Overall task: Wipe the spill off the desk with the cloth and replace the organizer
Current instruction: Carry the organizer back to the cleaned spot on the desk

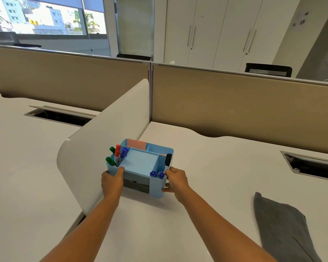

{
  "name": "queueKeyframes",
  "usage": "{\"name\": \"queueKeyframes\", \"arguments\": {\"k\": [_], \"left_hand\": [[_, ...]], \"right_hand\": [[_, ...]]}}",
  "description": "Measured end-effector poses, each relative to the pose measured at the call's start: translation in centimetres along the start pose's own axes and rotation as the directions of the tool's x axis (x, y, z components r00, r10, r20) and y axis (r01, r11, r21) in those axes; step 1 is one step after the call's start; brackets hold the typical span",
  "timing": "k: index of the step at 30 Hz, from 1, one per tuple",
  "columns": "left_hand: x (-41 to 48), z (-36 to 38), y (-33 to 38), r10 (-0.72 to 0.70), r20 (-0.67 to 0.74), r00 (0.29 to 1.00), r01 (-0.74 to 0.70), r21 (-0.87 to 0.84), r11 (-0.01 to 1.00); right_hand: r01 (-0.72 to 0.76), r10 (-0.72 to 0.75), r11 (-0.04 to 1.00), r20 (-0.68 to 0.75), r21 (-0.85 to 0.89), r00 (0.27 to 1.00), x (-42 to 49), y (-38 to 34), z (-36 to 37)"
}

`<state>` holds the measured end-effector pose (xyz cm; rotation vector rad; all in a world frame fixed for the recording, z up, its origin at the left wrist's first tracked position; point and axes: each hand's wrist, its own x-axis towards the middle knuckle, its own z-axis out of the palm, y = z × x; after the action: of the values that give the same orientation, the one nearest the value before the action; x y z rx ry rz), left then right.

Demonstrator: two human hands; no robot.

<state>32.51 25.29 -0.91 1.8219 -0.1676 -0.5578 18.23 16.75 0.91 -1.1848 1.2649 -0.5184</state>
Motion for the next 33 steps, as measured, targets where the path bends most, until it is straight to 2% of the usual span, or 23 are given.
{"name": "queueKeyframes", "arguments": {"k": [9, 17, 25, 33], "left_hand": [[-1.0, 0.0, -0.4, 0.0, 0.051, 0.999, 0.002, -0.038, 0.999], [-1.5, 0.2, 0.0, 0.116, 0.173, 0.978, -0.108, -0.052, 0.993], [-3.0, 1.6, 1.5, 0.233, 0.293, 0.927, -0.233, -0.036, 0.972], [-6.3, 7.3, 3.6, 0.298, 0.406, 0.864, -0.287, -0.09, 0.954]], "right_hand": [[-0.002, 0.002, 1.0, -0.023, 0.003, 1.0, -0.4, 0.3, -1.5], [0.033, -0.032, 0.999, -0.003, 0.015, 0.999, -1.4, 0.5, -4.4], [0.057, -0.057, 0.998, -0.01, -0.003, 0.998, -2.5, -0.4, -8.8], [0.109, -0.115, 0.983, -0.037, -0.148, 0.993, -1.9, -2.4, -16.3]]}}
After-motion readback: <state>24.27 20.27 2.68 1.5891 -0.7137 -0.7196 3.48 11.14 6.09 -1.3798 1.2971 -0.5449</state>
